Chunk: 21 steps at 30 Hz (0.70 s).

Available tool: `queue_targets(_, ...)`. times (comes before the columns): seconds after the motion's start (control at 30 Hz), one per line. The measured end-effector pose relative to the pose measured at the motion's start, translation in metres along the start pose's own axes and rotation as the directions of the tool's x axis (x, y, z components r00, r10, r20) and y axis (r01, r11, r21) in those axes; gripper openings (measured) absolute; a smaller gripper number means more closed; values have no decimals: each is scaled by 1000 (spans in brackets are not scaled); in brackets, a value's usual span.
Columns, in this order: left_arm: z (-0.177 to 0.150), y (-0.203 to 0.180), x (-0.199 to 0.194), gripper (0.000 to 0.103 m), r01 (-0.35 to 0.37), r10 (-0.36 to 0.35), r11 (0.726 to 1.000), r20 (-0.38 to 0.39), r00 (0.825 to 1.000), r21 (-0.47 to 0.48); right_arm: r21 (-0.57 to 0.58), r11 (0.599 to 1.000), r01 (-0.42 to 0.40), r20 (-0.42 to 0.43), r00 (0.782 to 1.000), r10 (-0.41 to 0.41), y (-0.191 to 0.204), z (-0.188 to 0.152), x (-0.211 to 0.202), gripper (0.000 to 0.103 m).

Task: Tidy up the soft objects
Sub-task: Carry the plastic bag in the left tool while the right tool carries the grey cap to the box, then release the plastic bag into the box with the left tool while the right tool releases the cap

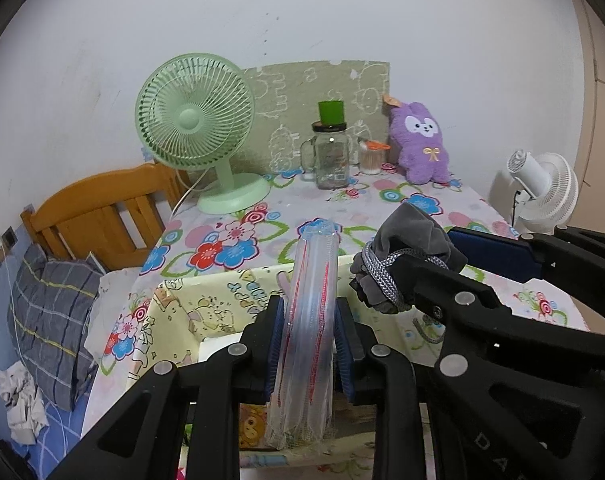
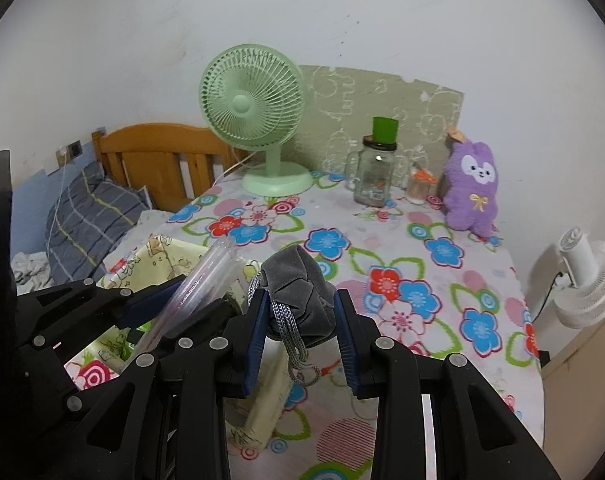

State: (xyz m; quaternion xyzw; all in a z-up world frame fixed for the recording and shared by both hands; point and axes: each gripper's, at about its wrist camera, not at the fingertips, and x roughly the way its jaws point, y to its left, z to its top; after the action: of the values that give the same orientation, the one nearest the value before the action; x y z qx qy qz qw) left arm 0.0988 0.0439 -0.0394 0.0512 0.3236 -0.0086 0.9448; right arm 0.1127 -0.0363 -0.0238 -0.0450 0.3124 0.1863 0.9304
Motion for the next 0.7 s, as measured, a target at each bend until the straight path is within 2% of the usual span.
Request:
queue_targets(0.33,-6,18,19,30,-19,19,1000,-31,999,-24,7,998,-56,-35,998,56,13,1,23,36)
queue_targets(0.4,-7,22,21,38,-21,20,999,-33,999,-28,9,998,-65,-42,997,65,14,1,27,36)
queue_targets(0.53,-10,26,26,47,-33,31,999,-52,998,-30,1,998,-70,-55,996,70,20,1,35,36)
queue_targets(0.6,-13,29,29,59,-53,51,998,-69,996,-34,-1,997,-71,-61,996,71,22,1,39,36)
queue_targets(0.7,-17,34,31,66,-62,59,997,-80,995,-47,-4,997,-76,-70,995,76,24,0,46,36)
